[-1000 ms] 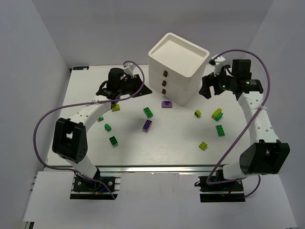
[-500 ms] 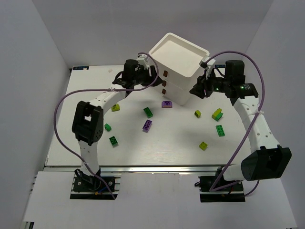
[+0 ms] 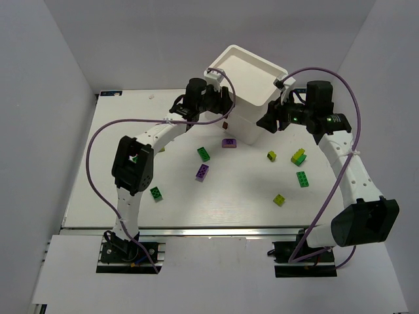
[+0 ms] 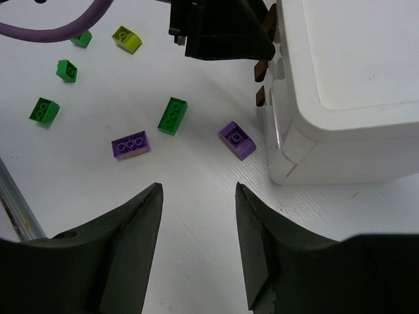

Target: Sort the legos into containers by color

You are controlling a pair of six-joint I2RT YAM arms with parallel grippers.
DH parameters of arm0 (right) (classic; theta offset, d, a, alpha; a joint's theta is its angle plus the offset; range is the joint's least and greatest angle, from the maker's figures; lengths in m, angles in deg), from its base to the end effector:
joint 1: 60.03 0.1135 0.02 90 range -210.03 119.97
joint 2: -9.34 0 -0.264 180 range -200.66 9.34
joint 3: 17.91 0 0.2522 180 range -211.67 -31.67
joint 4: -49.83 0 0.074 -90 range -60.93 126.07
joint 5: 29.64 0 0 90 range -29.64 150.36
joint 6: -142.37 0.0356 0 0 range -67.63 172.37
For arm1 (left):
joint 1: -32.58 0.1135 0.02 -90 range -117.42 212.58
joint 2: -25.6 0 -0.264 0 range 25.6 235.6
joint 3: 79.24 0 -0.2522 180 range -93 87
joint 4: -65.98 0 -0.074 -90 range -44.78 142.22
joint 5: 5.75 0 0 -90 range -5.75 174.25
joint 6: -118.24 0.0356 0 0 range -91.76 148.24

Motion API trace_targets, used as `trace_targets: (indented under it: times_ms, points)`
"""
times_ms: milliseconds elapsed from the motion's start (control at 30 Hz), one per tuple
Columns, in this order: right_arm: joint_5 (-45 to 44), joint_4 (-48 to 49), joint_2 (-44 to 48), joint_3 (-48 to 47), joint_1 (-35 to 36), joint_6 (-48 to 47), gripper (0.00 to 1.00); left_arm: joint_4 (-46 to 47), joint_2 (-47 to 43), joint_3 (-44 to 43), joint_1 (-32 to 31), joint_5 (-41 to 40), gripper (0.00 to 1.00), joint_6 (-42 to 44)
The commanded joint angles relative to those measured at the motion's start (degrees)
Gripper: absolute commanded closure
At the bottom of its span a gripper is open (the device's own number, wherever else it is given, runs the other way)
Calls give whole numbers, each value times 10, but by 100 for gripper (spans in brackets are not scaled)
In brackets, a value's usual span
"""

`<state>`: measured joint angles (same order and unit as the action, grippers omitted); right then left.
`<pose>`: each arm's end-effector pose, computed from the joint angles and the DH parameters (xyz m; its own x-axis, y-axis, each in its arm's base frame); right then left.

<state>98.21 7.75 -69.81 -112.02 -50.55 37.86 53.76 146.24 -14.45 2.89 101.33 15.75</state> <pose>0.2971 0.0718 0.3913 -0.2677 -0.2453 -0.9317 -0.7601 0.6481 0.0478 0.4366 -0.2610 0.2840 -0.4121 -0.0030 -0.9111 0.6427 0.7079 -0.2930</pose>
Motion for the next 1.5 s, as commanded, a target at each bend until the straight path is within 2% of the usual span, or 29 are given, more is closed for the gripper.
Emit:
trace_targets:
  times_ms: [0, 67, 167, 200, 367, 400, 433, 933, 1033, 1100, 1133, 1167, 1200, 1233, 1267, 1367, 1467]
  points:
    - [-5, 22, -2, 0, 2, 13, 46, -8, -4, -30, -10, -44, 38, 35]
    - [-5, 23, -3, 0, 2, 14, 46, -9, 0, -38, -15, -57, 42, 37]
    - [-8, 22, -3, 1, 3, 13, 46, -5, 4, -41, -15, -69, 58, 38]
    - [-8, 23, -2, 2, 3, 13, 46, -1, 5, -42, -15, -70, 67, 35]
    - [-8, 20, -1, 3, 3, 10, 47, 14, 3, -41, -15, -59, 90, 28]
    - [-9, 21, 1, 5, 2, 9, 47, 16, 0, -37, -15, -59, 92, 27]
    - [-9, 20, 2, 6, 5, 7, 47, 14, -3, -36, -15, -60, 100, 28]
    - [-13, 19, -2, 30, 5, -14, 46, 9, -242, 210, -15, -96, 100, 57]
    - [-14, 15, -7, 30, 6, -23, 43, 1, -264, 239, -15, -100, 100, 62]
    - [-11, 11, -12, 30, 10, -37, 34, -3, -267, 248, -15, -101, 100, 60]
    - [-10, 9, -12, 31, 10, -44, 31, -2, -266, 249, -15, -103, 96, 57]
    - [-6, 6, -14, 33, 12, -51, 25, -2, -263, 247, -15, -105, 83, 51]
    - [-3, 2, -15, 35, 12, -61, 22, -2, -262, 245, -15, -105, 68, 48]
    - [1, -2, -15, 40, 14, -85, 20, -2, -259, 242, -15, -108, 41, 45]
    - [13, -6, -14, 45, 15, -99, 20, -7, -255, 238, -15, -110, 33, 40]
    - [20, -10, -6, 73, 13, -153, 20, -12, -256, 223, -10, -115, 17, 23]
    - [1, -1, 9, 96, 10, -169, 25, -53, -279, 226, -4, -129, 15, 11]
